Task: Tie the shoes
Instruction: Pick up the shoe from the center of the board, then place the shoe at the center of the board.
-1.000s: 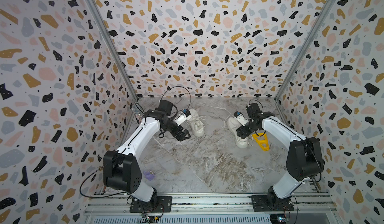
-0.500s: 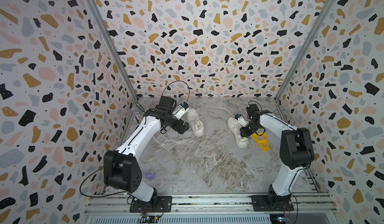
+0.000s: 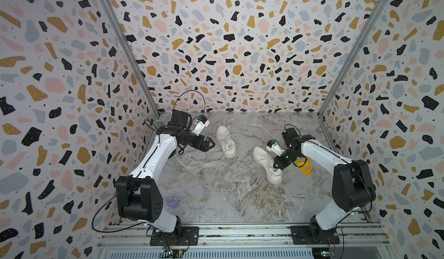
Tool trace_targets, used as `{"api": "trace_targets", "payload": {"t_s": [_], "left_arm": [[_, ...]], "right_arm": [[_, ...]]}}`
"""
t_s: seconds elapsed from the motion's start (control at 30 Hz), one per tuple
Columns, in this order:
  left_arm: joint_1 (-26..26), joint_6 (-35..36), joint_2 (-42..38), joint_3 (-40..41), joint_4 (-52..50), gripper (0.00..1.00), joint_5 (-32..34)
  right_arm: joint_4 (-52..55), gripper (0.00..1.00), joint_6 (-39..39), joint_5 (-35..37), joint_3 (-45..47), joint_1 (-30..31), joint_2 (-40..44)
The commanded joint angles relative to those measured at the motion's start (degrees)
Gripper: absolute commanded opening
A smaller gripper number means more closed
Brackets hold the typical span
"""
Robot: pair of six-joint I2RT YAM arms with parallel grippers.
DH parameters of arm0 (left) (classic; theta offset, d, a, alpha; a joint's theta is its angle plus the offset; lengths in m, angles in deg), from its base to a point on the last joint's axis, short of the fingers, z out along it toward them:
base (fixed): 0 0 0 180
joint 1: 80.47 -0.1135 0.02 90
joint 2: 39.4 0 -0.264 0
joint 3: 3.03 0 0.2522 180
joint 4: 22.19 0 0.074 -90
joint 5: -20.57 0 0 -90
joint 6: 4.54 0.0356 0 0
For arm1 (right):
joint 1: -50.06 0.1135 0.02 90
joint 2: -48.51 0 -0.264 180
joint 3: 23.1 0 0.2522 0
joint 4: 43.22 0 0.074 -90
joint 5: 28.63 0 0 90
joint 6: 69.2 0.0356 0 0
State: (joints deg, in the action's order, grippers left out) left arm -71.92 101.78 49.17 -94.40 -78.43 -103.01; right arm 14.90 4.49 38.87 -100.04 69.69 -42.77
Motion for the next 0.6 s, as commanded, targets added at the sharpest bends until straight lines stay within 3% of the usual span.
{"api": "trace_targets", "payload": {"t_s": [0.0, 0.2, 0.4, 0.57], "left_arm": [[3.9, 0.8, 1.9, -1.2, -0.8, 0.93, -0.7], [8.4, -2.3, 7.8, -6.0, -0.8, 0.86, -0.6], [12.7, -2.4, 11.2, -6.4, -0.2, 0.81, 2.1], [17.9, -2.2, 15.4, -7.1, 0.4, 0.81, 7.0]], "right_arm": [[-4.6, 0.1, 4.4, -5.0, 3.6, 1.1, 4.2], [-8.1, 0.1, 6.0, -7.9, 8.3, 4.0, 8.6], [-9.4, 0.06, 7.2, 8.0, 9.2, 3.9, 11.4], [-10.3, 0.07, 7.7, 9.6, 10.0, 4.0, 11.1]]}}
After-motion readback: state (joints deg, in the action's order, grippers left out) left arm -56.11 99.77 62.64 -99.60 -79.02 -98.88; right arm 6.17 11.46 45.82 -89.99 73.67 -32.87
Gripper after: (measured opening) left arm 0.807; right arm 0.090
